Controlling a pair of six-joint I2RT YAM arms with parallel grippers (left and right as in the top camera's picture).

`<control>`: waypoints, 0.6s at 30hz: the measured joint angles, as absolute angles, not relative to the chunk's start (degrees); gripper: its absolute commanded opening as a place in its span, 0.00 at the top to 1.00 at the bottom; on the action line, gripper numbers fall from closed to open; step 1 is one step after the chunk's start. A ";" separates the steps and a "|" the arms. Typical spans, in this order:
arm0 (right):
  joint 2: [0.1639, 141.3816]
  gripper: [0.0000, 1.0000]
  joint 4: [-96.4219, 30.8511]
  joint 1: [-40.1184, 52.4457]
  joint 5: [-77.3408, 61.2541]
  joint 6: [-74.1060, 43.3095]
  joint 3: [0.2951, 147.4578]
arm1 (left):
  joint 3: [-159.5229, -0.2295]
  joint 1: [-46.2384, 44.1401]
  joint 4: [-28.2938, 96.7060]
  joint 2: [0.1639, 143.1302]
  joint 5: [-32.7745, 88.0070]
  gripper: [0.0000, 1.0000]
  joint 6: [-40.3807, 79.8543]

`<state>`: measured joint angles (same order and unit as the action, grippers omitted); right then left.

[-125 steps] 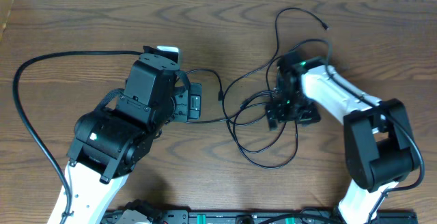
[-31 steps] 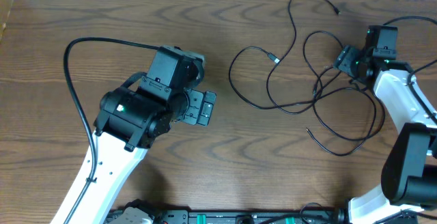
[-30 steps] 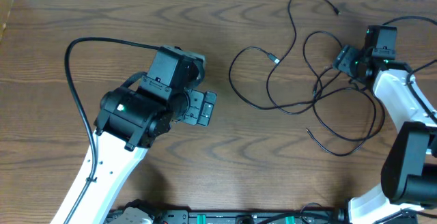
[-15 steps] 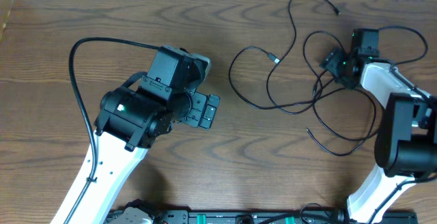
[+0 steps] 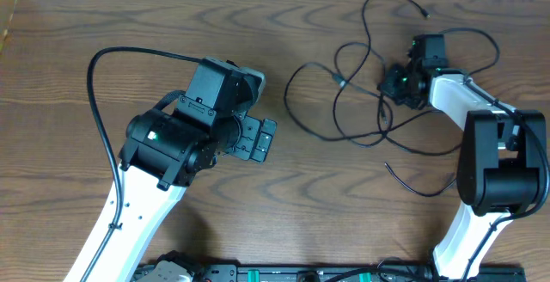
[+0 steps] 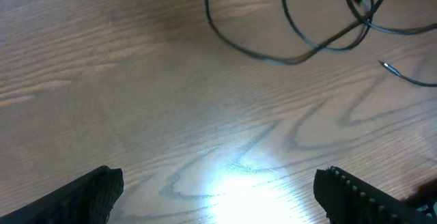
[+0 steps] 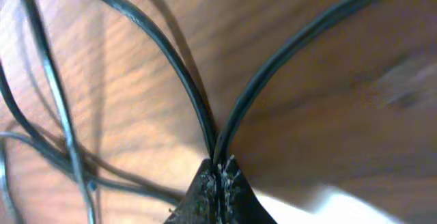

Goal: Untangle cables

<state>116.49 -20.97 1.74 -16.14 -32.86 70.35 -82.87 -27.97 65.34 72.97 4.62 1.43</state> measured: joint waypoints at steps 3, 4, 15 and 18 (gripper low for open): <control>116.51 0.99 -25.36 1.45 -23.29 -30.04 70.52 | -82.87 -27.97 65.30 72.97 4.62 0.05 1.41; 116.53 0.99 -28.99 1.30 -26.61 -28.05 70.81 | -82.87 -27.97 65.12 72.97 4.62 0.05 1.43; 103.20 0.99 -48.58 2.46 -24.93 -11.03 78.63 | -82.87 -27.97 64.01 72.97 4.64 0.05 1.43; 95.37 0.99 -51.31 3.53 -24.56 -8.51 85.65 | -82.87 -27.97 63.94 72.97 4.62 0.04 1.43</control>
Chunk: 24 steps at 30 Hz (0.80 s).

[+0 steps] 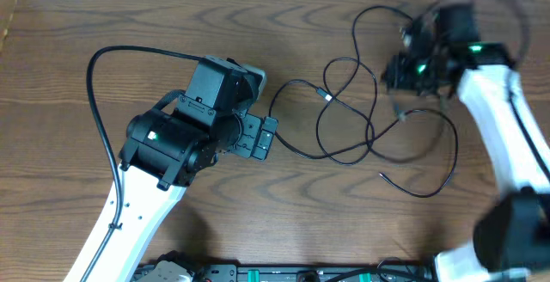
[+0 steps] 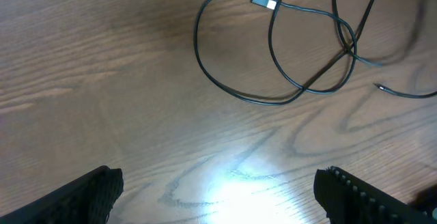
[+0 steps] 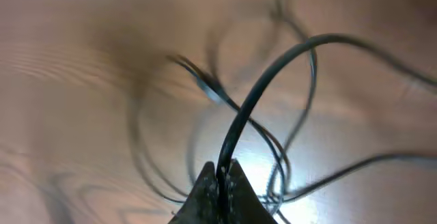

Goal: Untangle cables

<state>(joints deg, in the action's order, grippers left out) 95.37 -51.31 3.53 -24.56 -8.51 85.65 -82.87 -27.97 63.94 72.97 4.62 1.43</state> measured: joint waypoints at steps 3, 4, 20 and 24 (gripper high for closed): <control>88.82 0.99 -53.80 5.19 -24.60 -6.66 92.77 | -82.87 -27.97 63.88 72.97 4.67 0.05 1.41; 87.26 0.99 -54.19 5.61 -24.62 -6.33 94.65 | -82.87 -27.97 63.88 72.97 4.78 0.05 1.41; 81.01 0.99 -53.98 6.46 -29.78 -5.37 127.09 | -82.87 -27.97 64.03 72.97 5.48 0.05 1.41; 80.12 0.99 -54.50 5.78 -27.79 -5.48 130.93 | -82.87 -27.97 64.05 72.97 5.52 0.05 1.41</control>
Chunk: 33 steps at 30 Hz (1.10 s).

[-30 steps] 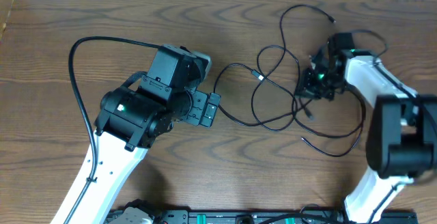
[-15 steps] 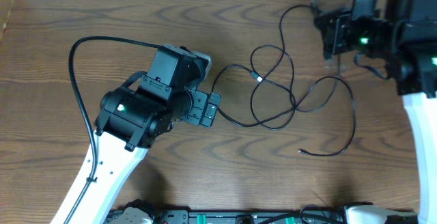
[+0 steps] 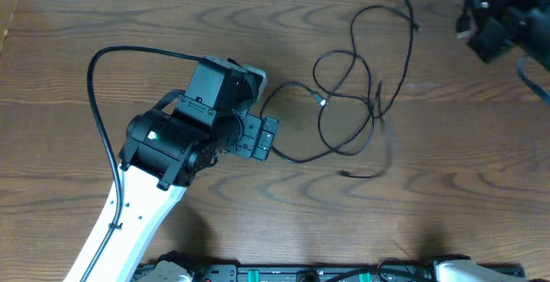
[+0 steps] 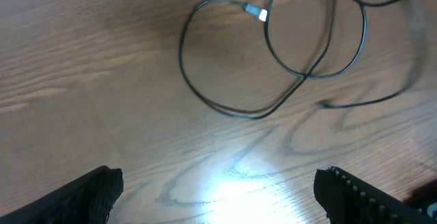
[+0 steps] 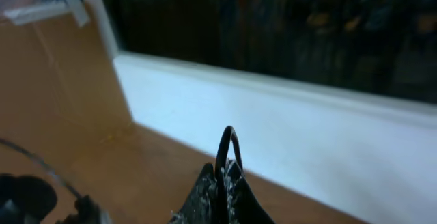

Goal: Untangle cables

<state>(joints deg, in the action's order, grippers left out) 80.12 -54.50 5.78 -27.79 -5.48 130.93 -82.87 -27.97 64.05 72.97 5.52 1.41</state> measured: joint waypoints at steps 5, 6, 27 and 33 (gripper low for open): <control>79.55 0.99 -61.23 5.48 -21.61 -5.63 131.57 | -82.87 -27.97 64.10 72.97 5.67 0.05 1.41; 79.75 0.99 -62.59 5.48 -19.99 -5.67 131.57 | -82.87 -27.97 64.07 72.97 5.69 0.05 1.41; 84.40 0.01 -97.03 5.37 8.54 -16.64 127.70 | -82.87 -27.97 64.12 72.97 20.53 0.05 -8.71; 85.25 0.01 -96.55 5.37 -3.68 -6.50 117.89 | -82.87 -27.97 64.10 72.97 34.11 0.05 -16.88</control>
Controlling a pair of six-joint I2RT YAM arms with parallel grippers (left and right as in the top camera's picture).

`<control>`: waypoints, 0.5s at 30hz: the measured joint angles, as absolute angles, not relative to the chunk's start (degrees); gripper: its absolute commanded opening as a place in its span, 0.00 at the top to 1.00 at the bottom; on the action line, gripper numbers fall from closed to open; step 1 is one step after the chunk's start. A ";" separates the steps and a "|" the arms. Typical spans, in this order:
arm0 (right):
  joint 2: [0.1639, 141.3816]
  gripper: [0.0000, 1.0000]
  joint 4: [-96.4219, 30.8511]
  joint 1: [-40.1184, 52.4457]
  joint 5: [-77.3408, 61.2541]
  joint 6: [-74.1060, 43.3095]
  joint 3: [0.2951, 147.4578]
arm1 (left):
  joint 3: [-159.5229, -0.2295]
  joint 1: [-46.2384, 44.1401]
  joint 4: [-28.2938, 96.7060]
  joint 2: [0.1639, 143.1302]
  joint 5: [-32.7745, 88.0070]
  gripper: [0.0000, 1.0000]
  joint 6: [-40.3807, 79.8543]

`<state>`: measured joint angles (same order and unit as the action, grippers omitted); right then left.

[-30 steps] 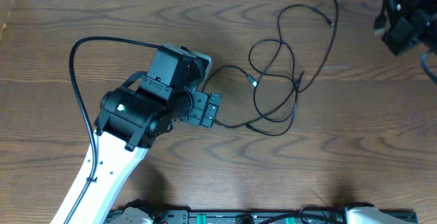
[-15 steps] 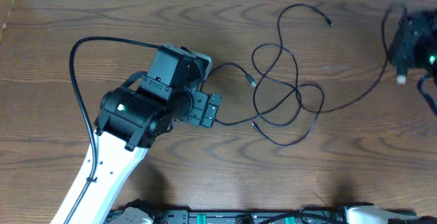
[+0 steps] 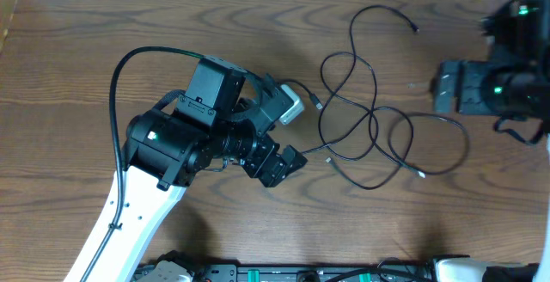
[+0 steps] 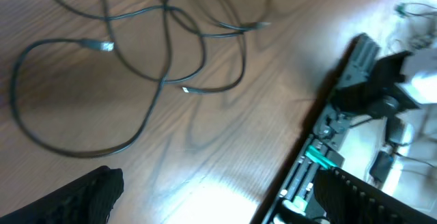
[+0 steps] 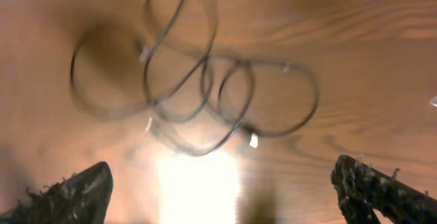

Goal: Untangle cables

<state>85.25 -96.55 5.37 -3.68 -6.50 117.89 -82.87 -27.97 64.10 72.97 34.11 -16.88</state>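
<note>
Thin black cables [image 3: 369, 119] lie in loose crossing loops on the wooden table, right of centre, with small plugs at their ends. They also show in the left wrist view as cables [image 4: 136, 60] at the upper left, and blurred in the right wrist view as cables [image 5: 198, 94]. My left gripper [image 3: 288, 136] is open and empty, turned at an angle just left of the loops. My right gripper [image 3: 443, 87] hangs open and empty to the right of the cables, apart from them.
The table's front edge, with a black rail and electronics [image 4: 355, 115], shows at the right of the left wrist view. The left arm's own black lead [image 3: 120, 76] arcs over the table at the left. A white strip borders the far edge.
My right gripper was shut on a cable at the top right corner; it is now open and lower, and the cables lie spread on the table. My left wrist has turned and the gripper points another way.
My right gripper was shut on a cable in the tangle at the table's right. It then held it further back, with the loops shifted left, and later at the top right corner. Now the cable is released and the loops lie wider apart.
</note>
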 measured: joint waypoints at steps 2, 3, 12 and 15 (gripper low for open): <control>86.08 0.01 -96.29 5.37 -7.68 -1.74 114.34 | -82.87 -27.99 64.05 72.97 34.83 0.05 -17.93; 86.61 0.01 -95.92 5.37 -9.08 0.21 112.64 | -82.87 -27.97 64.05 72.97 34.65 0.05 -18.26; 92.42 0.11 -78.81 5.39 -14.09 8.86 90.91 | -82.85 -27.97 64.03 72.97 31.38 0.05 -17.63; 95.11 0.25 -73.82 5.98 -14.50 9.50 85.30 | -82.85 -27.97 64.14 72.97 31.27 0.05 -17.17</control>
<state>95.11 -73.82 5.98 -14.50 9.50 85.30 -82.85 -27.97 64.14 72.97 31.27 -17.17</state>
